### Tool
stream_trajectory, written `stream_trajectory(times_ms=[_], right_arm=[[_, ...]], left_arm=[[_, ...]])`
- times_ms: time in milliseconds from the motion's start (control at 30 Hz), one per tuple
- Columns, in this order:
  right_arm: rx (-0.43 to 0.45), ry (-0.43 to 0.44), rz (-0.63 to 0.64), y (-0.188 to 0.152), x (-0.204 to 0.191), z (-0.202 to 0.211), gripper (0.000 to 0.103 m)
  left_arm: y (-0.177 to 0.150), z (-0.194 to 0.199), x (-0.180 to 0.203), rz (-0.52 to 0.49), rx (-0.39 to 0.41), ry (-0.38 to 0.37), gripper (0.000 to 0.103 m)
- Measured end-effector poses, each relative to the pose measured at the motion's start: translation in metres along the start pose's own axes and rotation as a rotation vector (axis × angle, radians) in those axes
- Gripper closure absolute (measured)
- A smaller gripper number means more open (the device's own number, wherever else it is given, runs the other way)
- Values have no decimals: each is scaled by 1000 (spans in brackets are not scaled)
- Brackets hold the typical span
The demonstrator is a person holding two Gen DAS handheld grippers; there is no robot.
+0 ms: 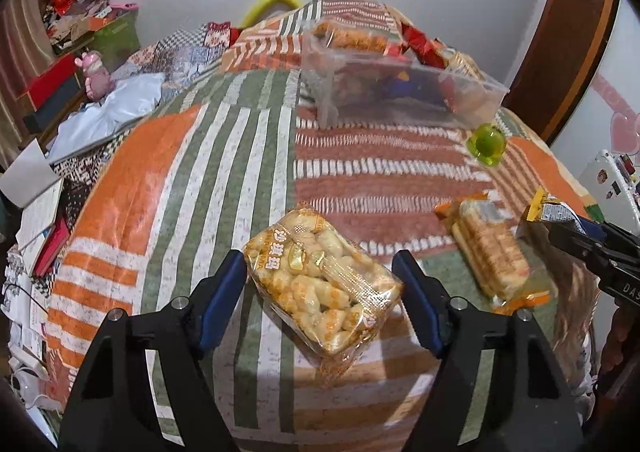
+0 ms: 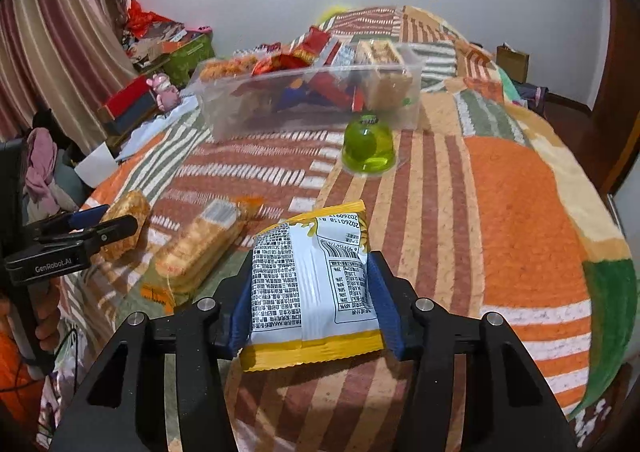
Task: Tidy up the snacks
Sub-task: 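Carry the pastry bag and white-yellow bag into the box and release both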
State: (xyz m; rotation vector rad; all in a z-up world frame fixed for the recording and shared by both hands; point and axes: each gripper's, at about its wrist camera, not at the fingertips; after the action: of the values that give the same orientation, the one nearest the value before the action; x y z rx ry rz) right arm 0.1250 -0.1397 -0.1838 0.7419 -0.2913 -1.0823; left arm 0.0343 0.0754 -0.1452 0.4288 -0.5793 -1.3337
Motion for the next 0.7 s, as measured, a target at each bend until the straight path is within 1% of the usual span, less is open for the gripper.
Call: stream_trajectory(times_ms=[167,333,533,700], right_arm=[[50,-13,-13,20,8,9,54],[95,-26,-25,43,15,14,54],[143,-29,-37,77,24,11,54],[157,-23,-44,104,29,-2,54]], left_arm=[[21,15,9,-13,61,-28,29],[51,24,22,-38,123,-56,29],[92,18,34,-51,165,-82,29],[124,3,37,-53,174,-95,29]])
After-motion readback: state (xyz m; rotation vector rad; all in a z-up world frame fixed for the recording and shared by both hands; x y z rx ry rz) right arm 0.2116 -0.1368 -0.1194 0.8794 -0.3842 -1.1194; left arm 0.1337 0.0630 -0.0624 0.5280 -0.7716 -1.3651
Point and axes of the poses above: each gripper's, at about its wrist camera, not at the fingertips, and z roughly against the way its jaws point, x to its right, y to its top, and after that the axes turned 3 degrees about -y, right-handed
